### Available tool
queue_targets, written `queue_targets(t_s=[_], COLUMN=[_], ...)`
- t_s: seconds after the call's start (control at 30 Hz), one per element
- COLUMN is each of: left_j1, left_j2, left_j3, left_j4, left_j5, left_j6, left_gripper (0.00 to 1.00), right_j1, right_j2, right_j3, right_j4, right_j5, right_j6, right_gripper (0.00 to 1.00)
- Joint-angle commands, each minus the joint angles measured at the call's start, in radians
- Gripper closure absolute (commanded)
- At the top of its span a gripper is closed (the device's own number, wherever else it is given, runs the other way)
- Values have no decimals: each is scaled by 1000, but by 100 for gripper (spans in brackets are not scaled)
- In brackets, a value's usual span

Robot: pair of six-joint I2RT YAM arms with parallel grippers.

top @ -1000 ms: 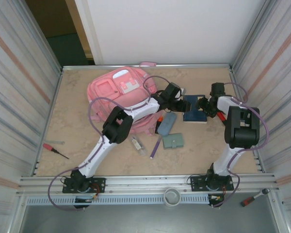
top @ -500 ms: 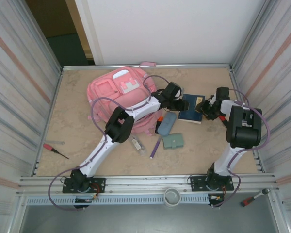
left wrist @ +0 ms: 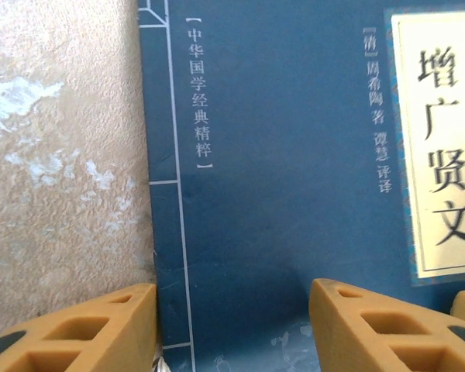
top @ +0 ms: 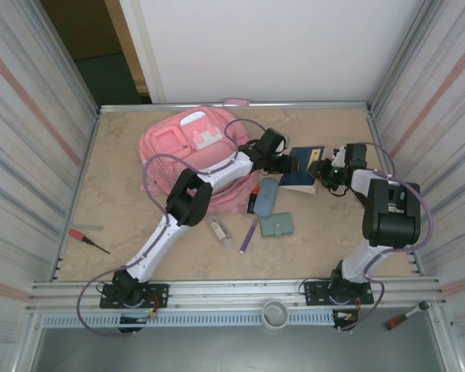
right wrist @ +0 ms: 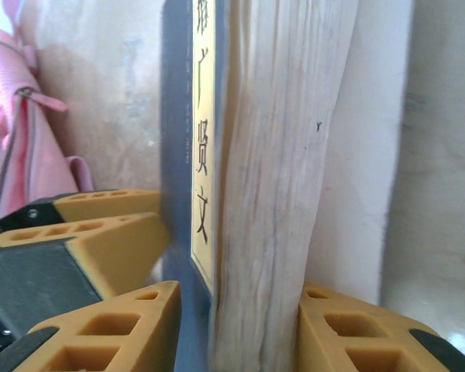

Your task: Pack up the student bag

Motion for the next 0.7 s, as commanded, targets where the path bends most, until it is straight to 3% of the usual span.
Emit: queue_targets(t_s=[0.0,0.13,0.27,0.43,0.67], left_j1=[-5,-1,3,5,6], left_j2=[1,-12,-23,-28,-27], left_j3=[-41,-59,-71,-73,-80], left_j4=[0,11,20,23,24], left_j5=[30,28,27,27,31], left_j6=[-14,-14,-15,-11,-5], left_gripper=[45,45,45,45,45], right_j1=[25,27,23,16,27], right_j2=[-20,-23,-78,-90,-66], right_j3=[2,9,-1,-9,16], right_j4=[38,-5,-33,22,-1], right_j5=[8,93,173,66,67], right_j6=[24,22,0,-13,-21], right_gripper=[66,73,67,64,67])
